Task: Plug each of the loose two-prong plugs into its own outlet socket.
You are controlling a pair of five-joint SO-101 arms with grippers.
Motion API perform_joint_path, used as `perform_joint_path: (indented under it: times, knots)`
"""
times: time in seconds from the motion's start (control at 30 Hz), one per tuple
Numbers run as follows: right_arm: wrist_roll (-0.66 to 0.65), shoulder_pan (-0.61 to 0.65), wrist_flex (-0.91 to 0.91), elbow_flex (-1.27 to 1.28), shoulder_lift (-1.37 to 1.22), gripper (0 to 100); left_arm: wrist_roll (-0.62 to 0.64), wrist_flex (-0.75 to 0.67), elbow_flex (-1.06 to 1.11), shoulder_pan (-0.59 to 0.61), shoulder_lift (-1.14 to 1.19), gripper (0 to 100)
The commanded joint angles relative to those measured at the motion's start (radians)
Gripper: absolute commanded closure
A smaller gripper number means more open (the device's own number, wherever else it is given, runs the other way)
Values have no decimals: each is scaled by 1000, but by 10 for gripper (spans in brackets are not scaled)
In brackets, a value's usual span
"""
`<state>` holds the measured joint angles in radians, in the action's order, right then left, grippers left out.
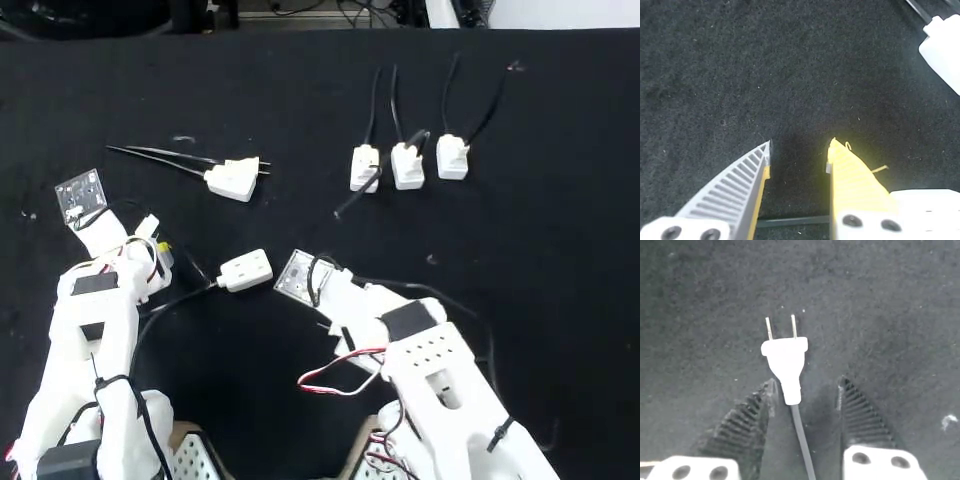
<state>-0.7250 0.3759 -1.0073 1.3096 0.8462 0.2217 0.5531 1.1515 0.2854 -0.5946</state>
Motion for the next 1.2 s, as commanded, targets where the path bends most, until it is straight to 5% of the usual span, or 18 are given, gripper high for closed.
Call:
perform_joint_path:
  times: [0.0, 0.53, 0.7, 1.03, 1.17]
  knots:
    - [-12, 8, 12, -56, 16, 822, -11, -17, -8, -4, -28, 812]
    - [-5, -83, 186, -151, -305, 824, -11, -15, -8, -2, -28, 812]
    - [-5, -109, 186, -193, -269, 991, -11, -17, -8, -2, -28, 812]
    - [-5, -109, 178, -186, -216, 987, -11, -15, -8, -2, -28, 812]
    - [-9, -109, 44, -220, -217, 943, -11, -15, -8, -2, -28, 812]
